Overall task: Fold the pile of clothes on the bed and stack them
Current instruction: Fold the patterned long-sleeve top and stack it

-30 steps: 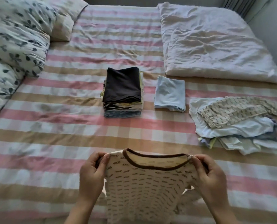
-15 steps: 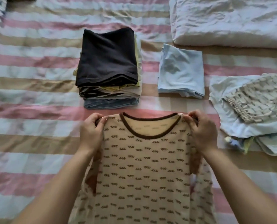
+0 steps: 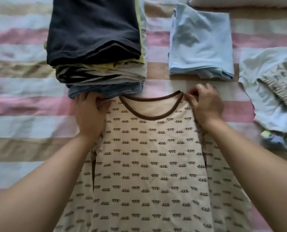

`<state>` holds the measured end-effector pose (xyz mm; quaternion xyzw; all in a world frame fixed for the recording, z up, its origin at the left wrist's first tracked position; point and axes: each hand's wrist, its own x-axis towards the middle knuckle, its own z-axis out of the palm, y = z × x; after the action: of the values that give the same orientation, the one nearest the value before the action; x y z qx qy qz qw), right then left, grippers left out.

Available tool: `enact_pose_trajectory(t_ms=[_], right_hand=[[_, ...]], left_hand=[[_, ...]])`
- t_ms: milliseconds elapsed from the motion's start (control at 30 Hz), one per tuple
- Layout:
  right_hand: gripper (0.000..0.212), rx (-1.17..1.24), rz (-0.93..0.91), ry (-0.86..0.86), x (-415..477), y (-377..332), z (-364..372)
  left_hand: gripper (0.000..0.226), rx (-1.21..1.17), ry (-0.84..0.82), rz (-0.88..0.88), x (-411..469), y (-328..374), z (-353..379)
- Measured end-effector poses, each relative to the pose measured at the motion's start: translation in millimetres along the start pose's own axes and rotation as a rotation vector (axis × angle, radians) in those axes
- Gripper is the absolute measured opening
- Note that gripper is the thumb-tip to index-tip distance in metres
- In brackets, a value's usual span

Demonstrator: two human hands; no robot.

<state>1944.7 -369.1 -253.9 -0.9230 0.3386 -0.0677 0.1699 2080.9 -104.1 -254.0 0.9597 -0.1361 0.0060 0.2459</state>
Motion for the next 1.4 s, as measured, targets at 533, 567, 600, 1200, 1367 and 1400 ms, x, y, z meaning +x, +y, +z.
enact_pose_trajectory(t_ms=[533, 567, 600, 1200, 1367, 1400], right_hand=[[0.009, 0.238, 0.258, 0.057, -225, 57, -67], [0.011, 0.234, 0.261, 0.046, -241, 62, -68], [0.013, 0.225, 0.254, 0.036, -256, 67, -68], [0.023, 0.243, 0.084, 0.008, -339, 101, -57], [0.005, 0.807, 0.607, 0.231, -316, 111, -85], [0.003, 0.850, 0.692, 0.272, -310, 118, -90]], left_hand=[[0.013, -0.439, -0.538, 0.281, -204, 160, 22], [0.014, -0.423, -0.544, 0.266, -213, 162, 24], [0.014, -0.398, -0.533, 0.259, -220, 163, 26], [0.036, -0.183, -0.549, 0.321, -257, 154, 34], [0.036, -0.264, -0.398, 0.393, -244, 173, 32], [0.038, -0.251, -0.379, 0.418, -239, 178, 35]])
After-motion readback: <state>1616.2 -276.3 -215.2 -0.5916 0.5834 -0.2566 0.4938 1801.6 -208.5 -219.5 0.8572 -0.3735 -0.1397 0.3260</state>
